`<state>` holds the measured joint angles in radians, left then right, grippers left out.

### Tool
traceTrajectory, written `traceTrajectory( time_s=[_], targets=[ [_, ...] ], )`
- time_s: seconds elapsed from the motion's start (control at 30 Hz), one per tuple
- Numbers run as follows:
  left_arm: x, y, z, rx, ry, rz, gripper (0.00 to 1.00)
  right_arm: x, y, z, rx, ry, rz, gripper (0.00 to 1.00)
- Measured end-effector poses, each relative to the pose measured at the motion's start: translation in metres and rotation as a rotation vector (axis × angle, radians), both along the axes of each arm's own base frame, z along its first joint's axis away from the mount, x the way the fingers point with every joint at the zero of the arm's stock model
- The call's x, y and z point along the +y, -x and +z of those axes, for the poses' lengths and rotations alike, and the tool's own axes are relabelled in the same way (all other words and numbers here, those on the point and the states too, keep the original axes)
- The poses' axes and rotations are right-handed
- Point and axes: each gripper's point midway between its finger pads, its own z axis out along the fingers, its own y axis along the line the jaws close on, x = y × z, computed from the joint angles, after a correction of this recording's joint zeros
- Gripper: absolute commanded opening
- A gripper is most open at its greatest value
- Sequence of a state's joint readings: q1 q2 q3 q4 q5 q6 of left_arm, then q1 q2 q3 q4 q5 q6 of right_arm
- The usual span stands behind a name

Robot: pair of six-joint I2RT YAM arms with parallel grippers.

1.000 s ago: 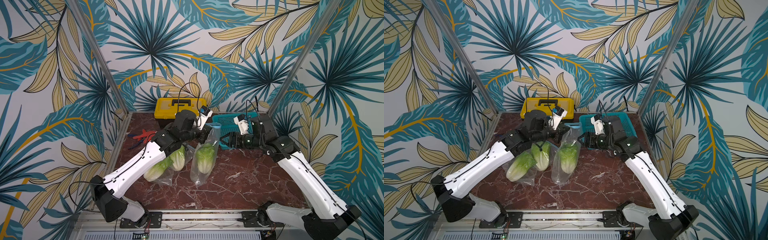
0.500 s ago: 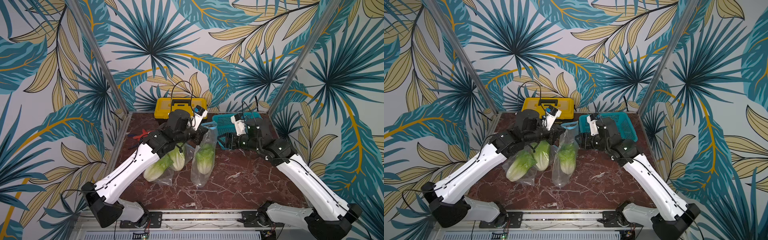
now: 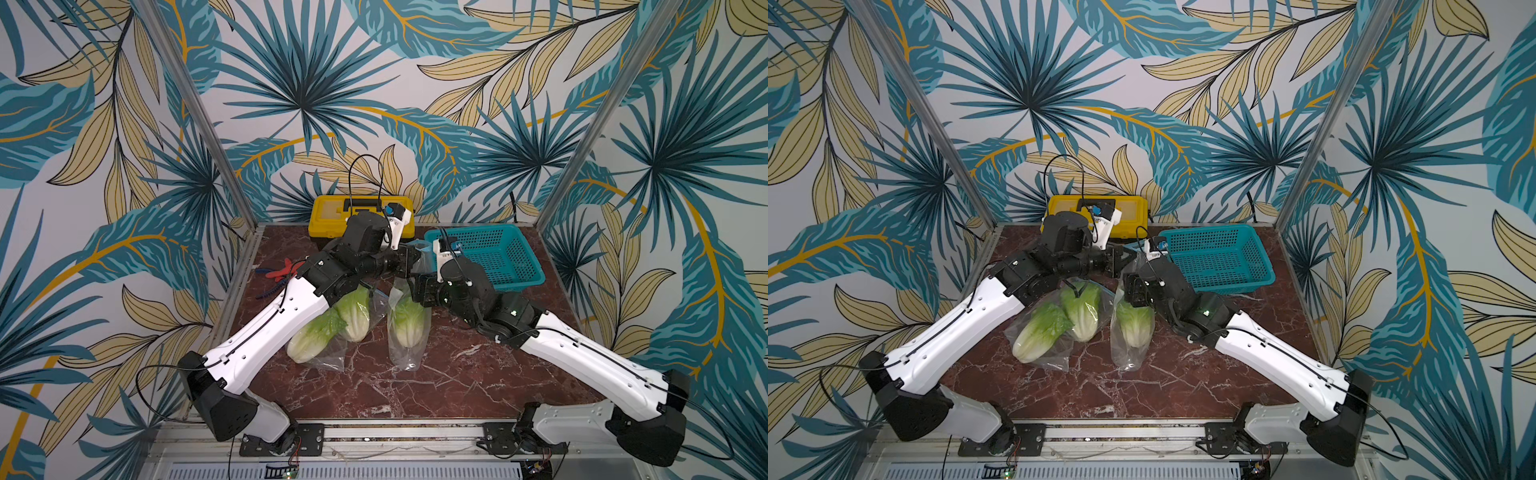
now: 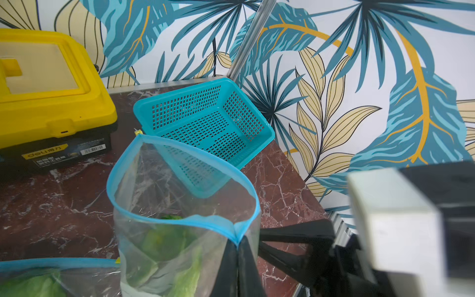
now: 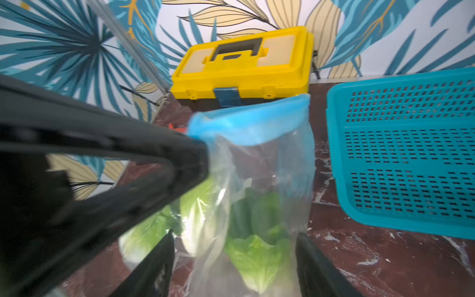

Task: Put the chinese cabbages into a zipper bag and zip it
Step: Adjust the zipper food storage bag at the center of the board.

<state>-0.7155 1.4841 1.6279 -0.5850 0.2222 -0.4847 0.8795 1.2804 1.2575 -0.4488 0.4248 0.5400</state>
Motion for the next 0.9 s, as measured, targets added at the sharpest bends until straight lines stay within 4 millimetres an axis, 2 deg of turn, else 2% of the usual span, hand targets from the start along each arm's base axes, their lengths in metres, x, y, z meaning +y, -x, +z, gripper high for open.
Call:
traceTrajectory(
  time_s=[0.07,0.1,0.23,0.27,0.3,0.47,0.53,0.63,0.73,0.8,0.9],
  targets=[
    [-0.001,0.0,-0.001,0.018,0.007,0.004,0.0,-0.002,-0.004,-0.015,0.002,0.036,-0.019,0.6],
    [-0.001,0.0,-0.001,0.026,0.011,0.005,0.0,-0.001,-0.006,-0.019,-0.002,0.05,-0.018,0.53],
    [-0.002,0.002,0.001,0.044,0.026,0.004,0.02,0.009,-0.016,-0.018,-0.052,0.092,0.011,0.18],
    [-0.003,0.002,0.0,0.048,0.028,0.0,0.07,0.011,-0.018,-0.019,-0.065,0.106,0.021,0.07],
    [-0.003,0.003,0.0,0.053,0.031,-0.002,0.17,0.013,-0.021,-0.02,-0.081,0.118,0.033,0.0],
    [0.013,-0.005,0.0,0.082,0.036,0.032,0.63,0.007,-0.029,-0.022,-0.173,0.129,0.115,0.0],
    [0.026,-0.008,0.01,0.07,0.062,0.044,0.72,0.006,-0.031,-0.018,-0.184,0.092,0.19,0.0],
    [0.055,-0.008,0.039,0.019,0.116,0.074,0.73,-0.003,-0.036,-0.009,-0.179,-0.033,0.282,0.0],
    [0.091,-0.009,0.063,-0.048,0.165,0.144,0.73,-0.021,-0.033,-0.006,-0.164,-0.142,0.328,0.0],
    [0.103,-0.014,0.06,-0.053,0.18,0.178,0.73,-0.035,-0.024,-0.013,-0.133,-0.198,0.347,0.0],
    [0.1,-0.025,0.028,0.0,0.171,0.179,0.68,-0.064,-0.021,-0.029,-0.069,-0.271,0.313,0.0]
  ],
)
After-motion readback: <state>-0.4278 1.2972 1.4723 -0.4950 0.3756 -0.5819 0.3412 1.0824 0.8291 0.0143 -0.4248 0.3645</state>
